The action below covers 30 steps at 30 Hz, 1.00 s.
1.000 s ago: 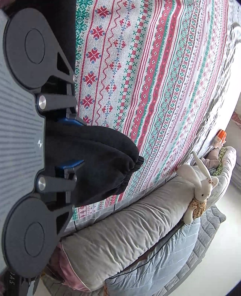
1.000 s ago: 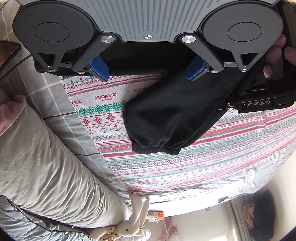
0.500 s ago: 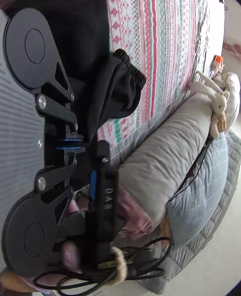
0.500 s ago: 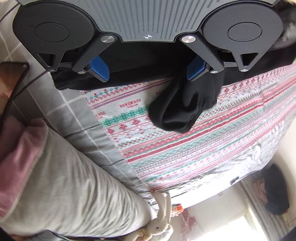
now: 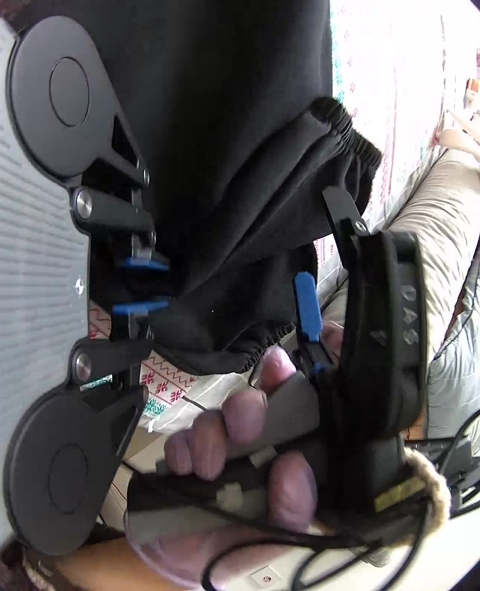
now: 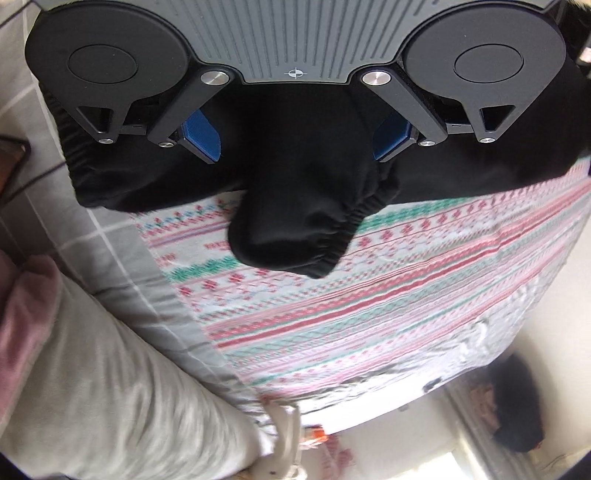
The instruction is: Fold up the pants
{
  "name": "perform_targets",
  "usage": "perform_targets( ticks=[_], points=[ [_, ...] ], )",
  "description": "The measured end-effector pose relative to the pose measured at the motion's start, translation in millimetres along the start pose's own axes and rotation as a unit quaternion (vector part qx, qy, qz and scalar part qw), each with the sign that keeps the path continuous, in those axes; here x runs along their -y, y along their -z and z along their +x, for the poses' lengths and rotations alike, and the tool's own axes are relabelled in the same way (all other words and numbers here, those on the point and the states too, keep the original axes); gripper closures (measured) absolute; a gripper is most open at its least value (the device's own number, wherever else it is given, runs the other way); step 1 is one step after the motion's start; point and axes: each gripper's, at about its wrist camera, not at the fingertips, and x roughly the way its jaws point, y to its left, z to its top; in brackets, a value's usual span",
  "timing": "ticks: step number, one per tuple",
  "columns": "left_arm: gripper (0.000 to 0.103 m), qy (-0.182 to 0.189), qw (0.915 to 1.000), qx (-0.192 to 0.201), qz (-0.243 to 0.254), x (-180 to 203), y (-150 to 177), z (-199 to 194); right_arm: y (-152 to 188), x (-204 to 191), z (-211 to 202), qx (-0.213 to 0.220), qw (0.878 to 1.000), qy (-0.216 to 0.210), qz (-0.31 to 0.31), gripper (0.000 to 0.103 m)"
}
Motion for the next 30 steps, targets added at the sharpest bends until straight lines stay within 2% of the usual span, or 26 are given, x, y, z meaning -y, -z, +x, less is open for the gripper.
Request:
perform_targets(
  ticks=[4,6,8,10,11,12,13,14,15,20,23,27,28,29,30],
  points=[
    [0.04,-0.038,0.9981,0.009,0.047,6,3,-25,2,-21,1,0.017,0.999,-0.011,-0.046,0.021],
    [0.038,-0.061,0.9961,0.009,0.064,5,11,-37,4,-30,8,0.011,0.998,-0.013,-0.058,0.031],
    [0.034,-0.085,0.9931,0.009,0.08,2,15,-47,7,-35,17,0.006,0.997,-0.005,-0.074,0.037],
    [0.025,-0.107,0.9903,0.002,0.088,-3,19,-54,12,-38,27,0.007,0.996,0.009,-0.087,0.039],
    [0.023,-0.116,0.9894,-0.003,0.087,-7,21,-58,15,-37,31,0.008,0.996,0.015,-0.09,0.045],
    [0.02,-0.122,0.9888,-0.007,0.086,-9,23,-61,16,-35,33,0.011,0.996,0.023,-0.09,0.058],
    [0.017,-0.127,0.9882,-0.008,0.085,-12,25,-64,18,-31,34,0.017,0.996,0.029,-0.086,0.065],
    [0.017,-0.135,0.9871,-0.009,0.085,-14,27,-66,18,-26,31,0.024,0.996,0.028,-0.077,0.083],
    [0.017,-0.142,0.9862,-0.008,0.085,-19,32,-73,17,-20,28,0.027,0.998,0.021,-0.061,0.091],
    [0.017,-0.16,0.9834,0.0,0.084,-24,39,-85,13,9,-5,0.062,0.998,0.015,0.003,0.094],
    [0.017,-0.174,0.9798,0.004,0.099,-20,47,-90,14,29,-29,0.082,0.996,0.036,0.029,0.094],
    [0.017,-0.198,0.9734,0.005,0.116,-16,52,-87,22,63,-53,0.087,0.992,0.062,0.07,0.094],
    [0.017,-0.202,0.9723,0.007,0.117,-15,55,-88,25,71,-58,0.088,0.991,0.067,0.081,0.093],
    [0.017,-0.205,0.9717,0.009,0.117,-15,57,-92,29,79,-65,0.092,0.989,0.069,0.094,0.085],
    [0.017,-0.206,0.9715,0.012,0.117,-15,60,-94,32,86,-72,0.099,0.987,0.075,0.105,0.083]
  ],
)
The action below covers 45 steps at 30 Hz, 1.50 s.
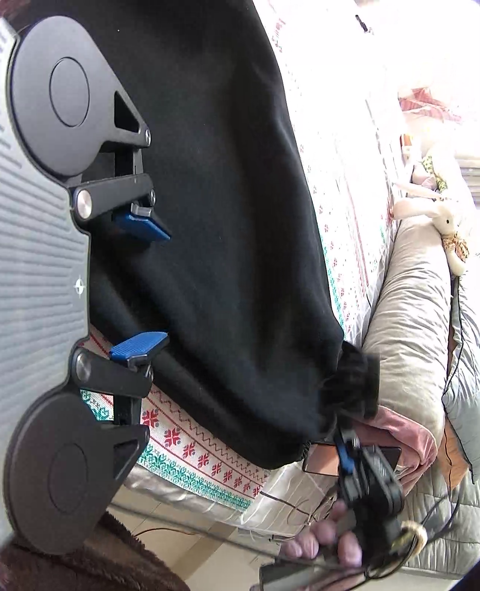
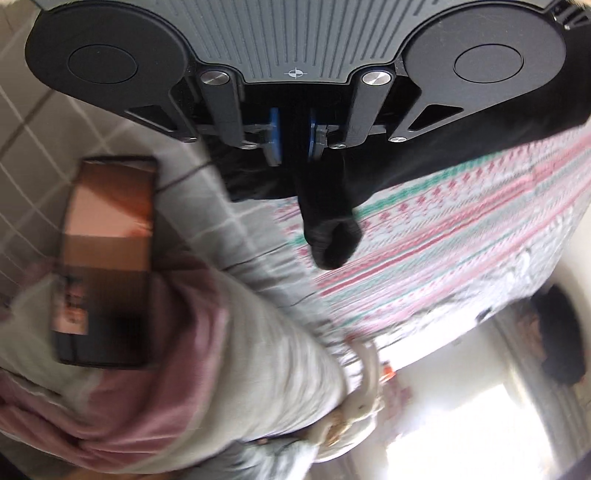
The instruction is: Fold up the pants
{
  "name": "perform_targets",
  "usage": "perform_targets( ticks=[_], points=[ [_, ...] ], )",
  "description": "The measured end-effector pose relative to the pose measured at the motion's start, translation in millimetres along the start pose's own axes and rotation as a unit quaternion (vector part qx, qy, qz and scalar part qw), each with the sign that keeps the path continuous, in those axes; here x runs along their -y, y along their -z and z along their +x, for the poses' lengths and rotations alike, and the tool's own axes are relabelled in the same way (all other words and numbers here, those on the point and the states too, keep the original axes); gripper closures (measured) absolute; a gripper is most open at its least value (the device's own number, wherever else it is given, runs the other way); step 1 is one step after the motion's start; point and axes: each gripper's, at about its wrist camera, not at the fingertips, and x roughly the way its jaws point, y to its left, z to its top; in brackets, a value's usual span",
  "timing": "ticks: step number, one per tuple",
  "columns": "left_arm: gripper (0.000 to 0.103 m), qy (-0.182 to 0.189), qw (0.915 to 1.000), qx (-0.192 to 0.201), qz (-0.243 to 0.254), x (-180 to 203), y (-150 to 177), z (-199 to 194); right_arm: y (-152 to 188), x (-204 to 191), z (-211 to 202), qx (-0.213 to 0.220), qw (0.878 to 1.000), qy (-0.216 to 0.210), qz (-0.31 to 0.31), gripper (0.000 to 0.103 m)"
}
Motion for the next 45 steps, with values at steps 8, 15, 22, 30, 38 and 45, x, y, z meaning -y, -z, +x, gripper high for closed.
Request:
perform_targets(
  ticks=[8,15,22,30,38,45],
  points=[
    [0.017,0.001,0.9999,0.004,0.014,3,-1,3,2,29,-6,-0.001,0.999,-0.011,0.05,0.044],
    [0.024,-0.016,0.9986,0.01,0.05,9,1,6,10,11,24,-0.06,0.997,-0.014,0.043,0.049],
    [0.024,-0.03,0.9914,0.013,0.127,16,3,0,5,6,35,-0.04,0.998,0.007,0.049,0.098],
    [0.064,-0.122,0.9863,0.044,0.102,7,1,-3,-27,-4,-2,0.03,0.995,-0.047,0.084,0.102],
    [0.065,-0.146,0.9788,0.073,0.123,9,-3,-49,5,-4,-17,-0.005,0.999,-0.017,0.042,0.102],
    [0.065,-0.129,0.978,0.019,0.163,24,33,-34,50,9,-4,-0.074,0.997,0.027,0.022,0.102]
  ],
)
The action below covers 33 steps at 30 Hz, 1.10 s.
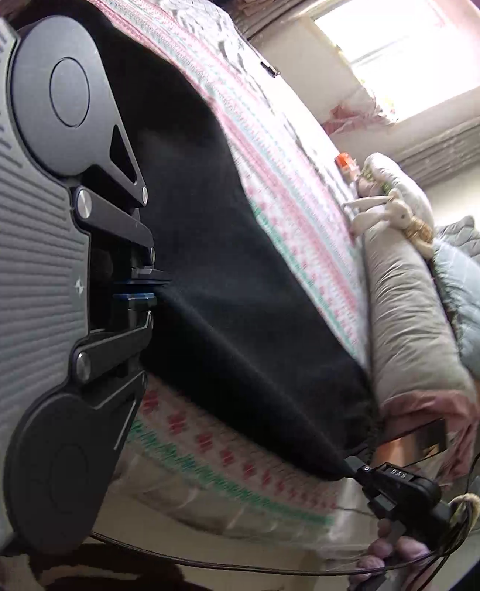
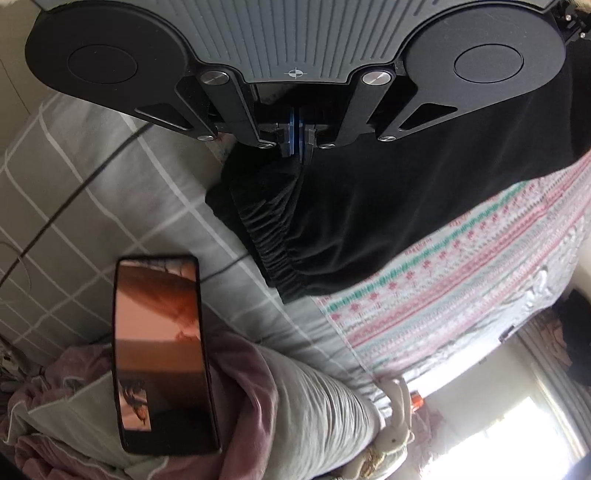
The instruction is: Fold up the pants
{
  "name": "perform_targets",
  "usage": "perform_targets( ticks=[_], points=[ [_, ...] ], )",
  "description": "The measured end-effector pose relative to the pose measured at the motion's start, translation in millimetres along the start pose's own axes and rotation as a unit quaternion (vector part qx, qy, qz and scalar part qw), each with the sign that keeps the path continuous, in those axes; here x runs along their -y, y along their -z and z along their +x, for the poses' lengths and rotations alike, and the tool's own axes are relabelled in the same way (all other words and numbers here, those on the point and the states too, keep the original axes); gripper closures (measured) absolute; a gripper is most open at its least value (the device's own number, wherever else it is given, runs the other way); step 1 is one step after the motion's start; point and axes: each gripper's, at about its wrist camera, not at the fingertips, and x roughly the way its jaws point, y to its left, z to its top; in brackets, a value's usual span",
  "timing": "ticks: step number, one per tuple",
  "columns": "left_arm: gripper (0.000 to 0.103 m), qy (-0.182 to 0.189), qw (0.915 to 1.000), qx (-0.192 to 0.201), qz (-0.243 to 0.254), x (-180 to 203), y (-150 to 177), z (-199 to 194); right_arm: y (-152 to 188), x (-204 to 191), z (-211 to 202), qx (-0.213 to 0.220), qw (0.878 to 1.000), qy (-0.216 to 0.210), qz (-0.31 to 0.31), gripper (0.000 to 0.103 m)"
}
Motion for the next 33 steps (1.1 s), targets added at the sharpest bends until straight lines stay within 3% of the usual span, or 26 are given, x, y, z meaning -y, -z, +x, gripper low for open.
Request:
perform_targets(
  ticks=[6,10,13,14,16,22,27,33],
  points=[
    [0.063,0.016,0.9998,-0.012,-0.011,-5,9,5,6,-6,2,-0.011,0.999,0.027,-0.024,0.101],
    [0.049,0.035,0.9969,-0.015,-0.069,-24,8,-7,-1,-20,-6,-0.003,0.996,0.047,-0.075,0.089],
    [0.018,0.03,0.9935,-0.014,-0.109,-45,7,-23,-6,-26,-23,0.026,0.994,0.044,-0.093,0.06],
    [0.014,0.024,0.9919,-0.015,-0.124,-53,8,-29,-8,-27,-28,0.037,0.994,0.036,-0.095,0.046],
    [0.01,0.016,0.987,-0.018,-0.159,-72,12,-38,-9,-33,-38,0.053,0.993,0.016,-0.106,0.041],
    [0.003,-0.041,0.9648,-0.022,-0.259,-131,41,-67,-2,-72,-33,0.039,0.986,-0.039,-0.159,0.037],
    [0.0,-0.116,0.9437,-0.021,-0.309,-171,70,-94,24,-132,-19,0.019,0.965,-0.08,-0.249,0.036],
    [0.0,-0.184,0.8945,-0.027,-0.407,-222,116,-118,62,-204,-23,0.018,0.921,-0.168,-0.352,0.033]
  ],
)
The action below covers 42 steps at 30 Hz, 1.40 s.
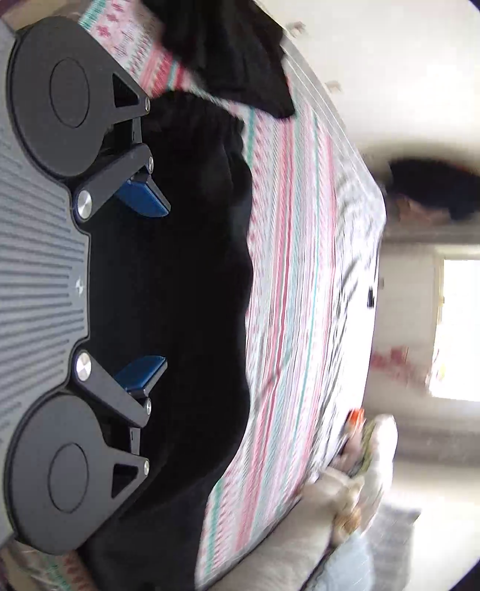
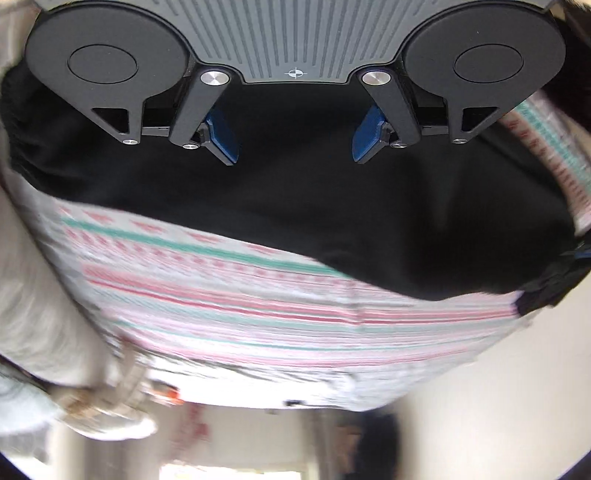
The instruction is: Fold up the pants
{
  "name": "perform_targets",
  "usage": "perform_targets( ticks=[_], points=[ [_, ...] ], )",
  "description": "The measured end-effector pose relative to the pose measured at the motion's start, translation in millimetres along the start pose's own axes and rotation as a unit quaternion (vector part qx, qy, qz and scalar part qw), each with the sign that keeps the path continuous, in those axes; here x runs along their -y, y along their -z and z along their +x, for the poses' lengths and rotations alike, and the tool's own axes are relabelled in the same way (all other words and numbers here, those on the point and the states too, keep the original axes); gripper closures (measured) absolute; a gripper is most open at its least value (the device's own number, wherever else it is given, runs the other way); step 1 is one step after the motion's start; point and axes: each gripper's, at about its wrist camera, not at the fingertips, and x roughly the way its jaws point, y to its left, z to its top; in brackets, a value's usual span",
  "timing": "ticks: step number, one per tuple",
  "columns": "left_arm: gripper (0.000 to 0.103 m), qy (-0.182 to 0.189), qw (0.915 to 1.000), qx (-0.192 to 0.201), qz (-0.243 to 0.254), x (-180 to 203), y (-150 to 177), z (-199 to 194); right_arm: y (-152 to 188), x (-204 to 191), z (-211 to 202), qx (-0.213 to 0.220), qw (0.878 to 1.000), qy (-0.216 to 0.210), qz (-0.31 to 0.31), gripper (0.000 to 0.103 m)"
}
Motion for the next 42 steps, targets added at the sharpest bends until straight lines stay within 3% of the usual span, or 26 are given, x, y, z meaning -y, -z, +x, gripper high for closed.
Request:
perform_targets(
  ticks=[2,6,8,11,13,19,22,26,29,32,39,42],
  points=[
    [0.0,-0.016,0.9993,0.003,-0.033,-16,-1,2,-5,-23,7,0.005,0.999,-0.03,-0.029,0.032],
    [0.0,-0.085,0.9932,0.013,-0.078,-45,2,8,-8,-68,25,0.007,0.994,-0.065,-0.093,0.033],
    [0.0,-0.097,0.9897,0.011,-0.105,-60,6,8,-6,-91,33,0.012,0.988,-0.071,-0.133,0.033],
    [0.006,-0.087,0.9858,0.012,-0.143,-80,11,3,-2,-119,46,0.012,0.98,-0.089,-0.18,0.036],
    [0.016,-0.066,0.9848,0.017,-0.16,-86,11,6,2,-134,52,0.006,0.975,-0.104,-0.198,0.037],
    [0.047,-0.054,0.9828,0.031,-0.174,-93,17,10,12,-173,72,-0.017,0.961,-0.114,-0.252,0.055],
    [0.052,-0.047,0.9825,0.033,-0.177,-95,18,11,15,-185,79,-0.017,0.955,-0.106,-0.278,0.064],
    [0.055,-0.049,0.982,0.045,-0.177,-97,17,12,11,-189,82,-0.016,0.956,-0.106,-0.273,0.069],
    [0.056,-0.051,0.9801,0.055,-0.184,-99,16,12,10,-193,82,-0.021,0.955,-0.118,-0.272,0.091],
    [0.059,-0.055,0.9778,0.069,-0.19,-102,14,10,7,-198,77,-0.013,0.954,-0.126,-0.271,0.098],
    [0.06,-0.084,0.9737,0.095,-0.19,-108,10,7,-8,-193,64,-0.013,0.955,-0.201,-0.216,0.1],
    [0.061,-0.109,0.9754,0.066,-0.18,-109,10,17,-4,-200,69,-0.031,0.953,-0.208,-0.217,0.1]
  ],
)
